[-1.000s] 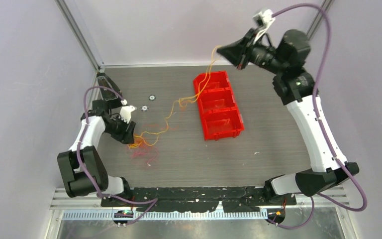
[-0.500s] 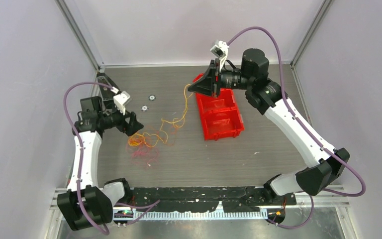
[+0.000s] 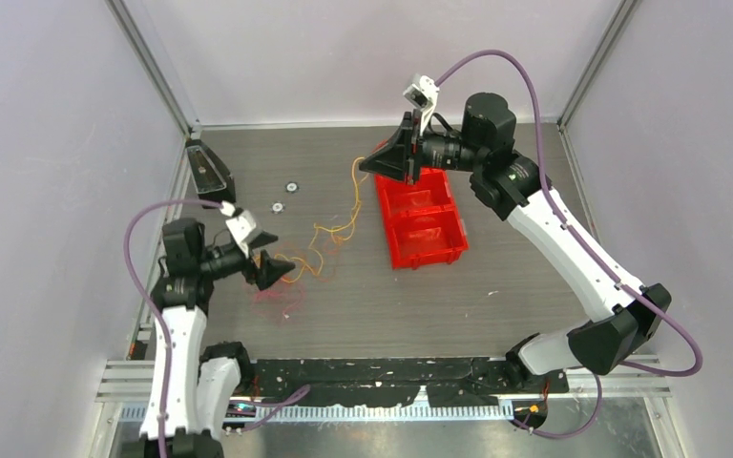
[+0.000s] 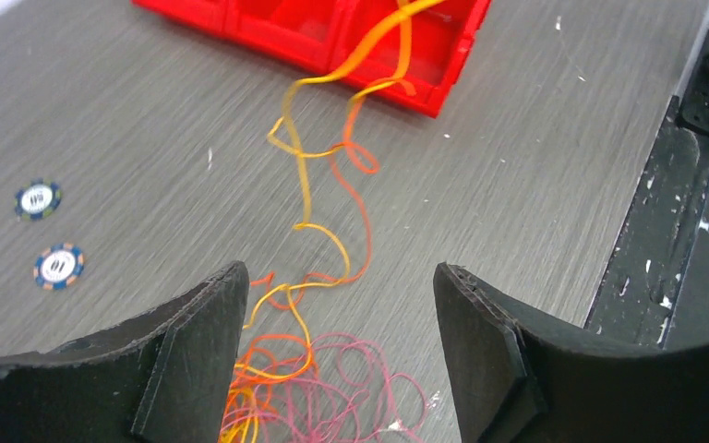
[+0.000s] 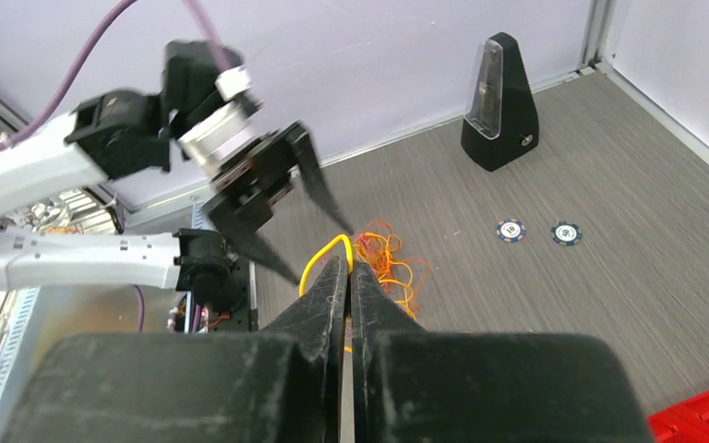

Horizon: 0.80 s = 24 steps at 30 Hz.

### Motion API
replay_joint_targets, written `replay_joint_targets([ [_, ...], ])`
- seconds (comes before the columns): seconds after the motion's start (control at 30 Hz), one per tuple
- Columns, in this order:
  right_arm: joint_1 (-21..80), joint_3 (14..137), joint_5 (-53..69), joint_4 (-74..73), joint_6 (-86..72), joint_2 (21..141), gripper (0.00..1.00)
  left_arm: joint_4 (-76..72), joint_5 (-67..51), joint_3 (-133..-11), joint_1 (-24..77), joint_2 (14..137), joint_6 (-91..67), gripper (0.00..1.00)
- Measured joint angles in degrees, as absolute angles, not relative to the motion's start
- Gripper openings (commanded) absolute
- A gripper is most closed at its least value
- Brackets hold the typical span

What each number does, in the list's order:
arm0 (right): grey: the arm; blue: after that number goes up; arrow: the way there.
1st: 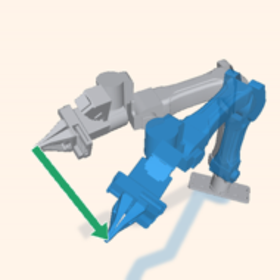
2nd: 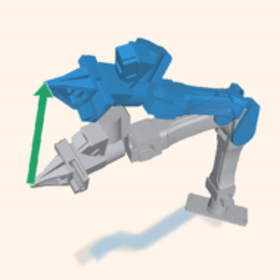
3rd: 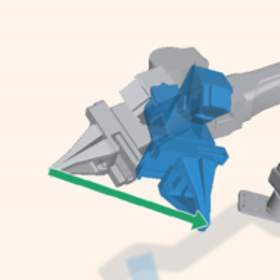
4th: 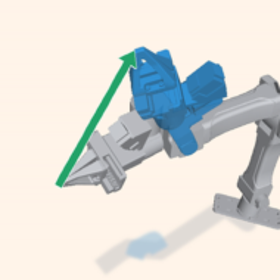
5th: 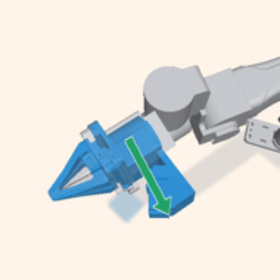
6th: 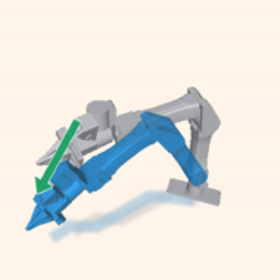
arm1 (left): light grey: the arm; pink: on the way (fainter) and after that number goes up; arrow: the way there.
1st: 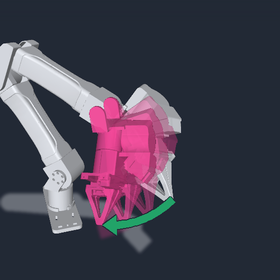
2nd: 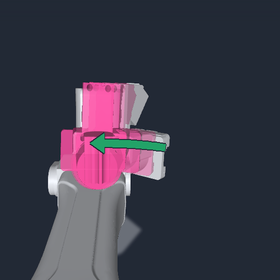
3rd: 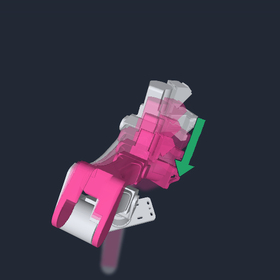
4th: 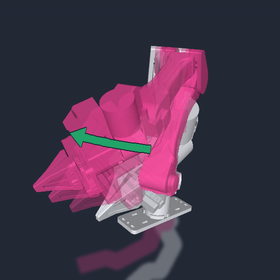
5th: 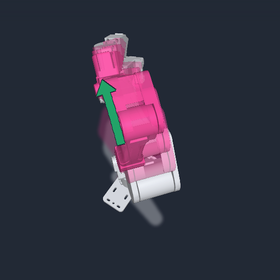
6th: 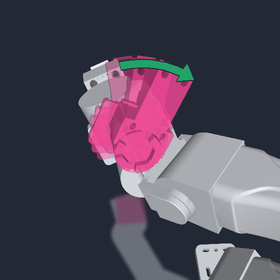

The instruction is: Untangle the cables

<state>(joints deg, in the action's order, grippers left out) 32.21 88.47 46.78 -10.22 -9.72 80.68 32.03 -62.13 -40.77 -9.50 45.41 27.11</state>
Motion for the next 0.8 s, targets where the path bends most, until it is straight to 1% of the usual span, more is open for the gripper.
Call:
replay_joint_targets([
  [0.07,32.2,88.5,46.1,-9.9,-10.5,80.7,0.05,30.7,-62.3,-37.6,-7.8,40.4,26.3,0.76],
  [0.13,32.2,88.5,45.4,-9.5,-11.3,80.7,0.06,26.3,-61.3,-33.9,-4.4,35.3,24.1,0.76],
  [0.23,32.2,88.5,45.0,-8.6,-12.6,80.8,0.05,20.6,-58.3,-30.5,0.6,33.9,21.6,0.73],
  [0.37,32.2,88.5,44.9,-7.6,-14.1,81.3,0.05,14.2,-51.9,-29.3,9.3,37.0,20.0,0.71],
  [0.47,32.2,88.5,44.9,-7.5,-14.6,81.6,0.06,9.7,-48.1,-29.3,13.2,40.3,19.9,0.68],
  [0.57,32.2,88.5,44.8,-7.4,-15.0,81.7,0.05,6.4,-45.2,-29.5,14.8,44.8,19.9,0.65],
  [0.7,32.2,88.5,44.8,-7.3,-15.4,81.7,0.06,2.7,-41.6,-30.2,16.5,51.8,19.9,0.63],
  [0.8,32.2,88.5,44.8,-7.3,-15.6,81.7,0.05,0.8,-39.6,-30.7,17.6,54.7,19.7,0.56],
])
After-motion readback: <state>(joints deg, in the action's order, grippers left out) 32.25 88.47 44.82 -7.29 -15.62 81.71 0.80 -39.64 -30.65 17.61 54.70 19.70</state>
